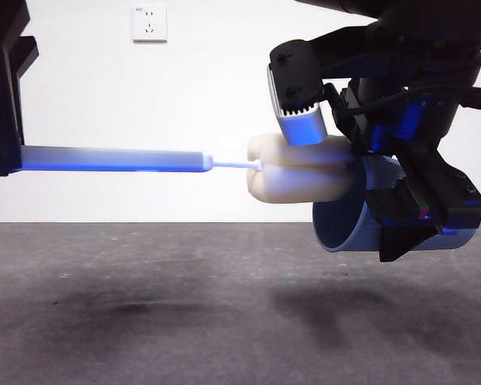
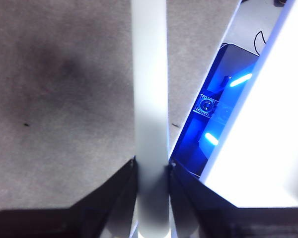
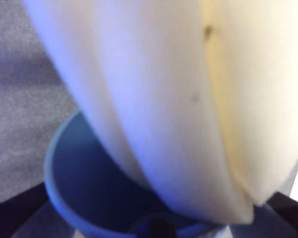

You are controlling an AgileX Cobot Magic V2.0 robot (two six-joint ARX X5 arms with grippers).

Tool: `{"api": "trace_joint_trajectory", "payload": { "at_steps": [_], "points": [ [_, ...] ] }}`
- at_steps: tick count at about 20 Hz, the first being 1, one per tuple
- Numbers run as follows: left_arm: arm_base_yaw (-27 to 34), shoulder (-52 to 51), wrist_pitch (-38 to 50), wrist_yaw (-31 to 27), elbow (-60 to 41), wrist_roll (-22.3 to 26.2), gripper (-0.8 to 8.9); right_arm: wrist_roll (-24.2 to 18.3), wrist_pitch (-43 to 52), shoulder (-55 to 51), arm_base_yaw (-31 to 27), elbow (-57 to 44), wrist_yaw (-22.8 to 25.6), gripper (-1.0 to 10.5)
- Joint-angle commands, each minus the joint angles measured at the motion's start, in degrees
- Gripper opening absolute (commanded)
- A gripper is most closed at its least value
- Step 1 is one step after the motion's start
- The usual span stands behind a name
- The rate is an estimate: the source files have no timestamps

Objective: Pick up the cup brush,pick up the cup,insert the brush into the cup,clean the cup,put the cup brush back,put the cup back to the fixed position on the table

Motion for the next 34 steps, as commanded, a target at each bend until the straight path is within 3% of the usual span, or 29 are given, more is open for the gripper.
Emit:
{"api": "trace_joint_trajectory", "payload": {
  "at_steps": [1,9,20,34],
  "points": [
    [-0.3,0.3,0.1,0.6,0.0,-0.3,-0.09,-1.2,0.6,0.3,1.4,0.0,0.3,-0.2],
    [-4.4,7.8,2.8,2.4,0.0,-2.3,-0.09,-2.0,1.6,0.3,2.2,0.0,1.4,-0.2],
    [-6.2,7.9,-1.7,1.9,0.0,-2.3,-0.09,-2.0,1.4,0.3,1.2,0.0,1.2,-0.2],
    [-6.2,10.1,8.8,4.2,0.0,-4.4,-0.09,-2.8,1.6,0.6,8.2,0.0,1.1,-0.2]
  ]
}}
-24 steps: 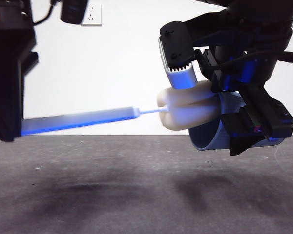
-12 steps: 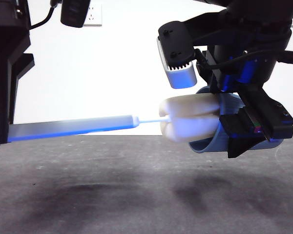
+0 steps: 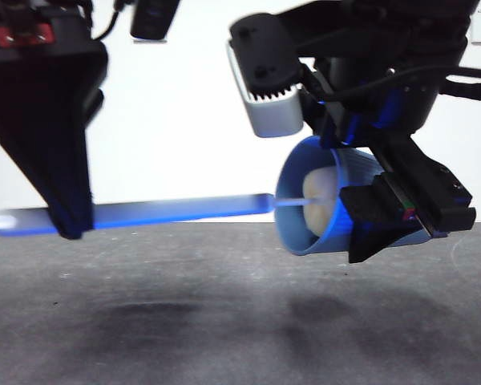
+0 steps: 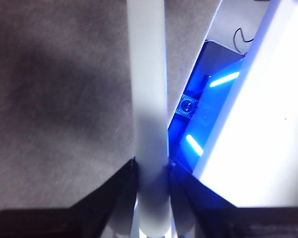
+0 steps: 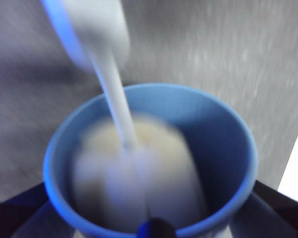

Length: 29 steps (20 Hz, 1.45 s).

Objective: Pick up the cup brush,pick up the cup,insert the brush into the cup,clean the cup,put the cup brush back,put the cup back to the fixed position on the table

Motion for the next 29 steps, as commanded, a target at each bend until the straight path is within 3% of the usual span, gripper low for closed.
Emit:
{"api": "trace_joint_trajectory", "payload": {
  "at_steps": [1,6,11,16,20,29],
  "points": [
    [-0.3,0.7,2.7,2.4,0.0,-0.7,-0.09,0.0,0.6,0.7,1.6,0.0,-0.1,-0.2],
    [-0.4,0.8,6.5,4.0,0.0,-3.7,-0.09,1.4,0.7,0.6,3.3,0.0,0.0,-0.2],
    [-0.2,0.7,2.9,3.4,0.0,-3.8,-0.09,3.6,-1.8,0.6,3.1,0.0,0.7,-0.2],
    [-0.2,-1.0,-3.1,-4.3,0.0,-4.9,-0.09,6.0,-4.2,0.6,0.5,0.0,3.0,-0.2],
    [-0.2,-4.2,-6.6,-5.2,0.0,-4.9,-0.09,6.3,-4.1,0.6,-0.3,0.0,4.6,-0.2],
    [-0.2,-4.6,-1.8,-4.7,0.0,-4.8,-0.09,6.4,-2.1,0.6,-0.2,0.0,4.3,-0.2]
  ]
}}
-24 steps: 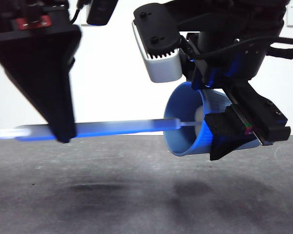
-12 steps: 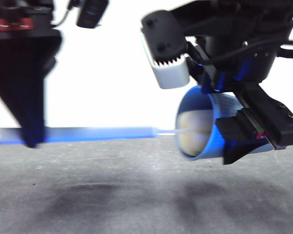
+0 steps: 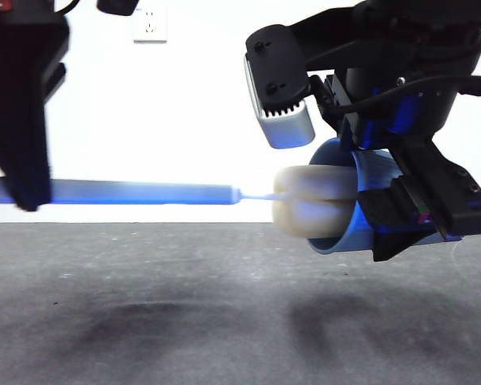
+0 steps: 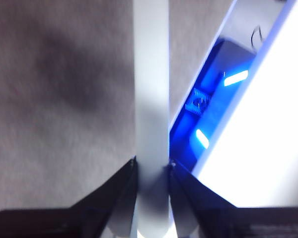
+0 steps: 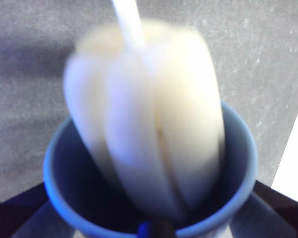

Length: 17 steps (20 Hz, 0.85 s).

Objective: Pick up the cup brush,pick up the cup,insert the brush into the cup,clean the cup,put the cup brush back,put the cup back to the fixed position on the table

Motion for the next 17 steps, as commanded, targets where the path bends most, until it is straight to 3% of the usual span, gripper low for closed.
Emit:
{"api": "trace_joint_trajectory", "payload": {
  "at_steps": [1,3,10,14,17],
  "points": [
    [0.0,0.2,3.0,0.9,0.0,-0.8,-0.09,0.8,1.3,0.5,0.3,0.0,-0.4,-0.2],
    [-0.1,0.9,5.5,4.3,0.0,-0.8,-0.09,0.8,1.9,0.5,1.1,0.0,-1.4,-0.2],
    [-0.2,5.4,12.1,6.1,0.0,-2.3,-0.09,0.8,5.0,0.5,7.4,0.0,-2.5,-0.2],
    [0.0,5.4,9.8,5.4,0.0,-2.6,-0.09,0.8,4.2,0.5,7.3,0.0,-2.0,-0.2],
    [0.2,5.3,6.3,0.9,0.0,-2.8,-0.09,2.6,1.7,0.5,5.6,0.0,0.6,-0.2]
  ]
}}
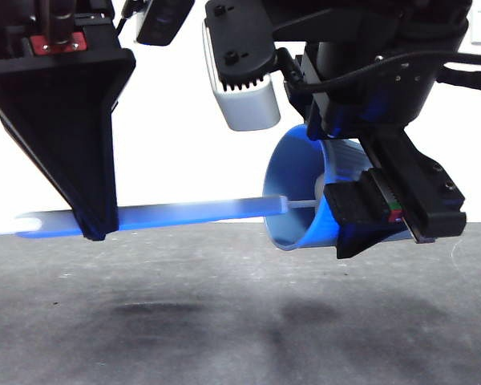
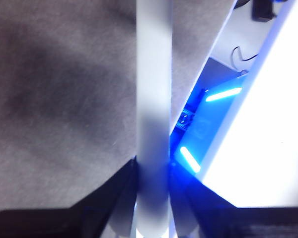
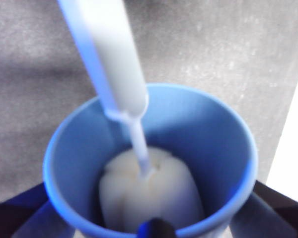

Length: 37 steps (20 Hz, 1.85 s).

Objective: Pick up the cup brush,pick up the cup,insert the brush into the cup,clean the cup,put the cup brush back,put the cup back to the fixed position on the table

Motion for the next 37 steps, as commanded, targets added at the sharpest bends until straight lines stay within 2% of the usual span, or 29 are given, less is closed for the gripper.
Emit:
{"api": "trace_joint_trajectory", "payload": {
  "at_steps": [1,4,10,15,18,20,22,23,25,29,32,37],
  "points": [
    [0.2,0.0,-1.0,-4.1,0.3,-1.8,-0.09,3.4,-1.4,0.4,-1.0,0.0,0.3,-0.2],
    [0.6,-2.2,-4.6,-9.7,0.3,-2.1,-0.09,6.9,-4.5,0.0,-3.4,0.0,0.4,-0.2],
    [4.5,-9.5,-8.6,-11.3,0.3,-2.8,-0.09,12.3,-4.6,-4.7,-6.1,0.0,0.4,-0.2],
    [8.9,-14.3,-10.2,-11.2,0.3,-3.4,-0.09,22.3,-4.5,-11.5,-8.9,0.0,0.3,-0.2],
    [11.4,-16.0,-9.4,-11.2,0.3,-7.1,-0.09,30.3,-3.9,-16.6,-10.8,0.0,0.1,-0.2],
    [12.9,-16.0,-6.9,-11.1,0.3,-11.4,-0.09,36.1,-2.8,-20.4,-11.3,0.0,-0.3,-0.2],
    [14.6,-15.8,-1.4,-11.3,0.2,-15.8,-0.09,41.4,-0.6,-24.5,-11.3,0.0,-0.4,-0.2],
    [15.8,-15.4,2.1,-11.5,0.2,-18.7,-0.09,43.9,0.5,-26.4,-11.3,0.1,-1.4,-0.2],
    [18.2,-13.9,8.7,-11.3,0.2,-21.2,-0.09,47.6,2.6,-29.9,-11.2,0.1,-4.8,-0.2],
    [22.2,-8.9,13.3,-11.1,0.2,-25.3,-0.09,49.8,3.8,-34.2,-11.2,0.1,-6.6,-0.2],
    [23.2,-2.4,17.4,-8.0,0.2,-25.6,-0.09,50.7,4.9,-34.9,-11.2,0.1,-7.9,-0.2],
    [23.2,8.8,24.0,-6.5,0.2,-27.0,-0.09,51.2,5.2,-34.9,-11.2,0.1,-7.8,-0.2]
  ]
}}
